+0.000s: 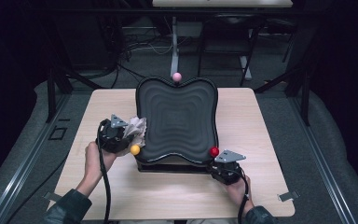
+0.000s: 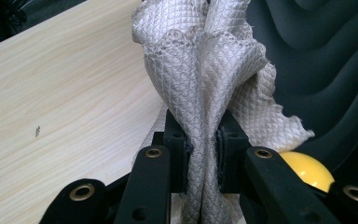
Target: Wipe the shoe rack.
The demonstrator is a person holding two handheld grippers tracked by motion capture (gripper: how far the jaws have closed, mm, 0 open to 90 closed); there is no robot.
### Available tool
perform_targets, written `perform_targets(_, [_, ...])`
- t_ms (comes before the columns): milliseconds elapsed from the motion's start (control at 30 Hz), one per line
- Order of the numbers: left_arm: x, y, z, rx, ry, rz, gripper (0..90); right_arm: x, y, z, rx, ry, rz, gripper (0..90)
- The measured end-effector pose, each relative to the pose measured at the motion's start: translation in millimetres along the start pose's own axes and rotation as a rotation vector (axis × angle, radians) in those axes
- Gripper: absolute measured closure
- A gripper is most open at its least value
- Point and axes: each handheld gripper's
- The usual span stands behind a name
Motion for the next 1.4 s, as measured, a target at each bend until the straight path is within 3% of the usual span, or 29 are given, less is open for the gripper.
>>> perform_targets(300, [-3.7,-2.6,6.4,0.003,0.008,0.007,78.1,0.0,0.0,0.0,0.0,0.0,-0.001,74.0])
perform_targets(700, [-1.8,-0.6,3.3,0.006,0.008,0.006,77.8,0.1,-0.2,0.1,0.0,-0.002,-0.002,74.1])
perform_targets(1100, [7.0,6.0,-11.3,-0.004,-0.005,-0.007,77.4,0.2,-0.1,0.0,0.0,-0.004,-0.003,74.1])
perform_targets(1400, [18.7,14.5,-29.6,-0.013,-0.047,0.001,77.2,0.0,-0.1,0.0,0.0,-0.005,-0.004,74.1])
Point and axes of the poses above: each handheld gripper's, and its own axes: y roughly forward along the jaws, z roughly out of its underside, x roughly to its left
